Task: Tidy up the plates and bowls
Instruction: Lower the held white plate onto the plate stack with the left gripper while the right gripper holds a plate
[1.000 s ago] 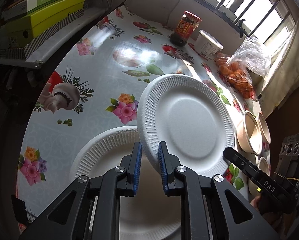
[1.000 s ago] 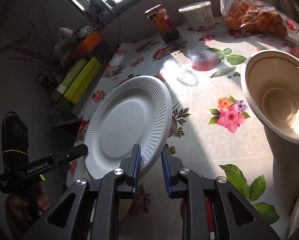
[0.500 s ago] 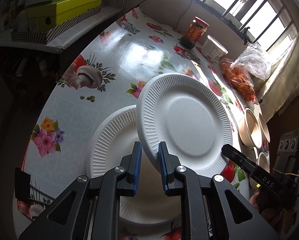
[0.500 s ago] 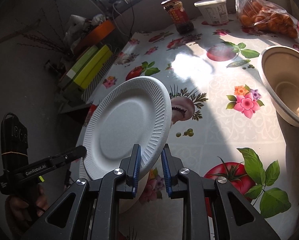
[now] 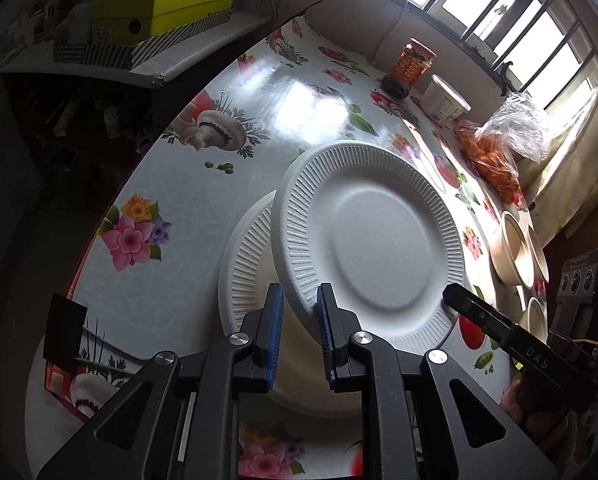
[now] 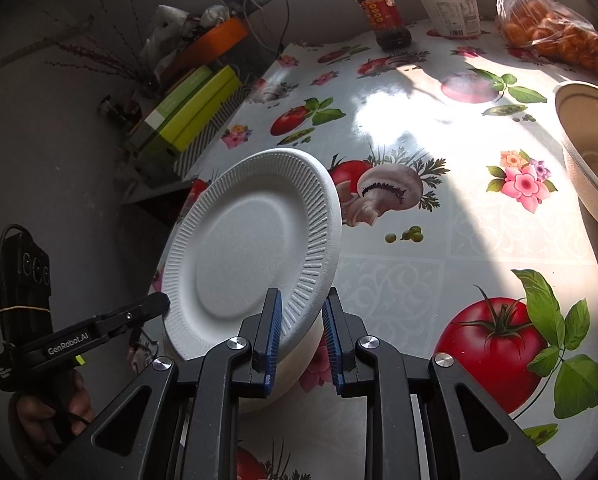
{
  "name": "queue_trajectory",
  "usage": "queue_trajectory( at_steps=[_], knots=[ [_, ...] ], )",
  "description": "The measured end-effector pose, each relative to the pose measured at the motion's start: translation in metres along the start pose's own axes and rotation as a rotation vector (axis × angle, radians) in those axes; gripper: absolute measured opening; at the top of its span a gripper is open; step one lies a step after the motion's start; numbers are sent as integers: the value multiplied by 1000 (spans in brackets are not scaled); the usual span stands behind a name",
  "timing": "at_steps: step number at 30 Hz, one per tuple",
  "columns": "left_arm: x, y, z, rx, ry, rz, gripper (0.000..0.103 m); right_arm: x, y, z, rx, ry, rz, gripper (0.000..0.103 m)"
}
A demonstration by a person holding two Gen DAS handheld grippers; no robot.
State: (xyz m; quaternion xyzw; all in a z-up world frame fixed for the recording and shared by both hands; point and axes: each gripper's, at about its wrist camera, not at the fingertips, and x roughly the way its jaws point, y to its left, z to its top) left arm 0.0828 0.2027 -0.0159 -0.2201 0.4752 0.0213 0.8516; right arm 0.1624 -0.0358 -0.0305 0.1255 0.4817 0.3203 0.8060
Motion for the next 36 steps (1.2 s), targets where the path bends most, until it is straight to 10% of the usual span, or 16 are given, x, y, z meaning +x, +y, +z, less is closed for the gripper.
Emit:
queue_trajectory(
  at_steps=[36],
  knots=[
    [-20, 11, -25, -52, -26, 30, 18, 11, 17, -10, -65, 52, -24, 23]
  ],
)
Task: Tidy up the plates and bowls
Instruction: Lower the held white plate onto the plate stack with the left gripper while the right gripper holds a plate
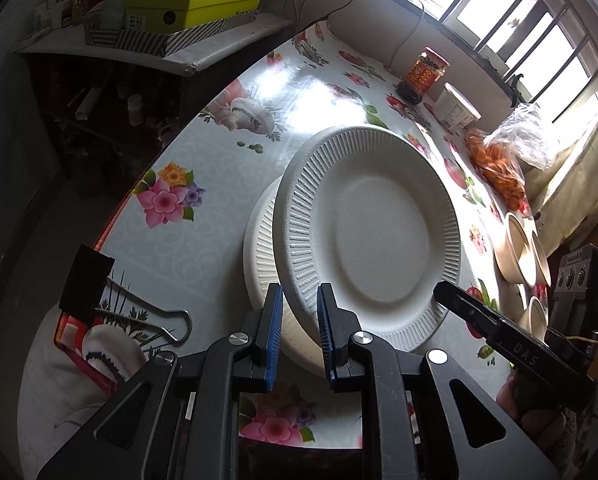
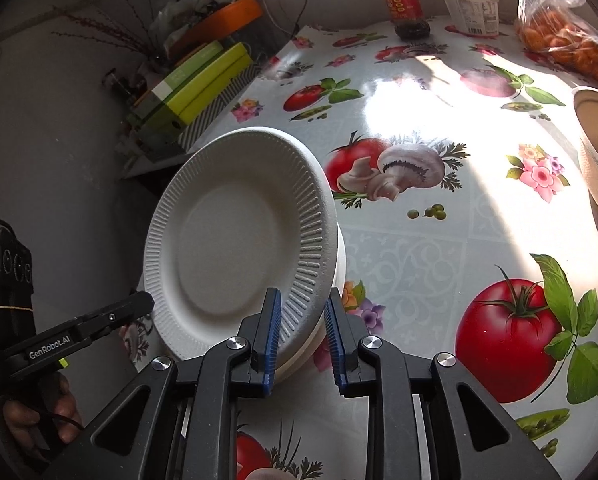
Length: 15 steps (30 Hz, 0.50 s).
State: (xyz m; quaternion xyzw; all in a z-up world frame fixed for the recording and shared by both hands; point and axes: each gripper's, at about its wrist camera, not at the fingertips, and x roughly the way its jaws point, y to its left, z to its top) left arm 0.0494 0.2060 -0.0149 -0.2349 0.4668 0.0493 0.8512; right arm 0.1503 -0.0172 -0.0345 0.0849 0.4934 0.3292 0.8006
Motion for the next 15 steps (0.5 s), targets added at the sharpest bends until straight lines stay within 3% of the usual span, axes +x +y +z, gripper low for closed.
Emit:
queue_trajectory(
  at_steps=[15],
  knots=[
    [4, -1, -5, 15, 24, 33, 18, 2, 1, -3, -5, 20, -10, 25]
  ],
)
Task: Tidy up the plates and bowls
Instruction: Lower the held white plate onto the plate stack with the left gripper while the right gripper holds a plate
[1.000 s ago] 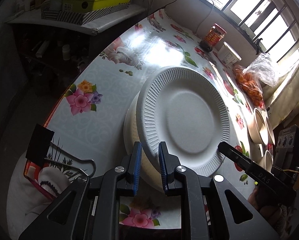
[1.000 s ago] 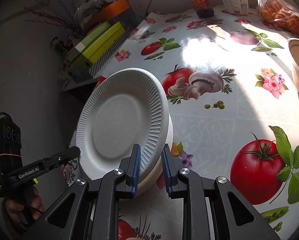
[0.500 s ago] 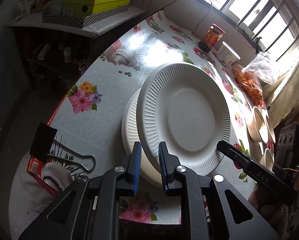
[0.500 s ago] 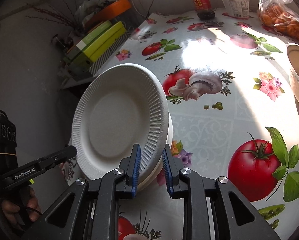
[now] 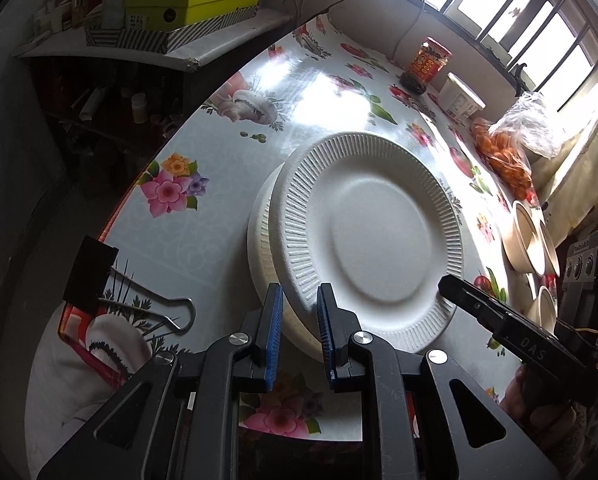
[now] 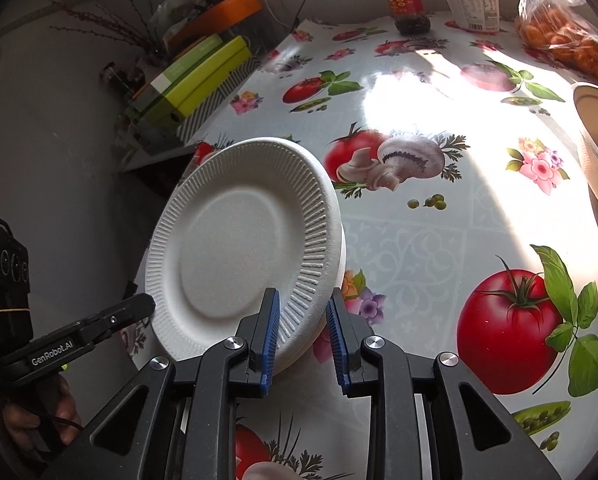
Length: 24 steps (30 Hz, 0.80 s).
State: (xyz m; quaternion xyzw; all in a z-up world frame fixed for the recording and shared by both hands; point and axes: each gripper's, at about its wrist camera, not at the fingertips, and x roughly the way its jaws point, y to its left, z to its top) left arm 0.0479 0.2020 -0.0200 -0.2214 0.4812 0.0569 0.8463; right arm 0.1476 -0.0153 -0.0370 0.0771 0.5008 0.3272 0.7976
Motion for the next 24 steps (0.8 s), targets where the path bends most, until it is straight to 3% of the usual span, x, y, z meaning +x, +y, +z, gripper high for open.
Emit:
queue_trajectory(
  at_steps=[16, 24],
  knots=[
    [4, 1, -2, 9, 8, 32, 19, 3, 3, -1, -16, 11, -23, 26],
    [2, 2, -2, 6, 1, 35, 19, 4, 1, -1, -12, 20, -27, 37]
  ],
)
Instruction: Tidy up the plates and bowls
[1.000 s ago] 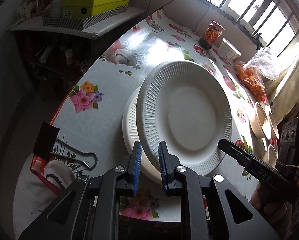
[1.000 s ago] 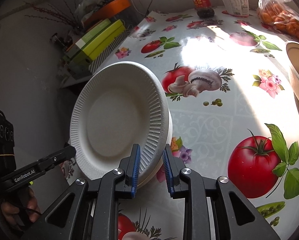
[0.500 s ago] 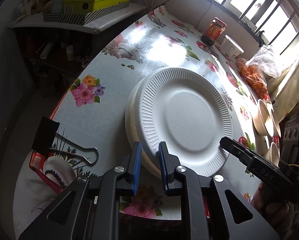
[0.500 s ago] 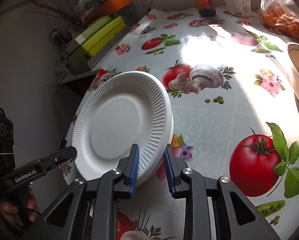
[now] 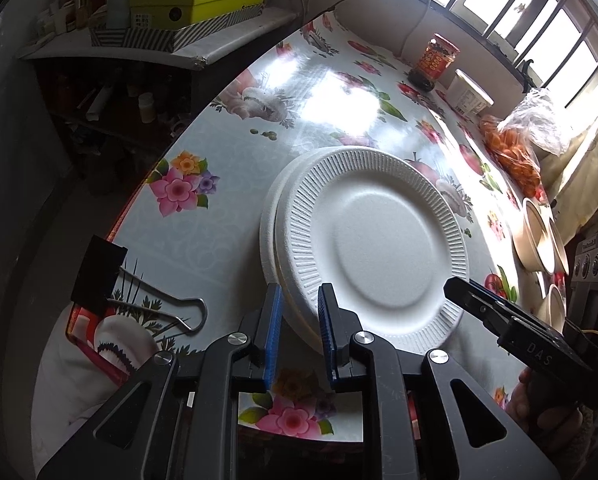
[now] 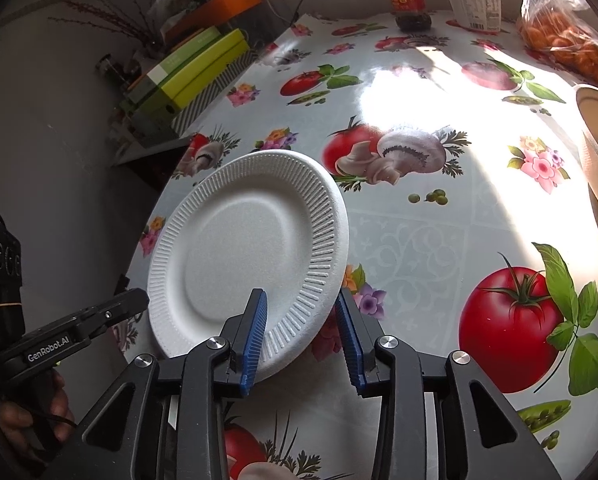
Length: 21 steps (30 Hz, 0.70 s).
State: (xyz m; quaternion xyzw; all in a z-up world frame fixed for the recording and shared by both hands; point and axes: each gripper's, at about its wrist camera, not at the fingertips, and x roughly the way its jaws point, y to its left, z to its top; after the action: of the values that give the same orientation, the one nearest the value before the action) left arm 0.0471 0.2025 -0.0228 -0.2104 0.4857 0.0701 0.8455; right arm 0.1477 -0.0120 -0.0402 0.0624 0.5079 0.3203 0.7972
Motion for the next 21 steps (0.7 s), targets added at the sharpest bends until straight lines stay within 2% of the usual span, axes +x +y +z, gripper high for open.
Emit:
queue_trajectory(
  at_steps=[7, 10, 12, 21],
  knots=[
    [0, -1, 0, 1, 2, 2, 20, -5, -1, -1, -2, -24, -33, 46],
    [0, -1, 0, 2, 0, 2, 25, -11, -3, 0, 2, -52, -43, 48],
    [1, -1, -1, 3, 3, 1, 28, -13, -2, -1, -4, -64, -42, 49],
    [3, -5, -3, 19, 4, 16, 28, -12, 9, -1, -49, -70, -21, 49]
  ],
)
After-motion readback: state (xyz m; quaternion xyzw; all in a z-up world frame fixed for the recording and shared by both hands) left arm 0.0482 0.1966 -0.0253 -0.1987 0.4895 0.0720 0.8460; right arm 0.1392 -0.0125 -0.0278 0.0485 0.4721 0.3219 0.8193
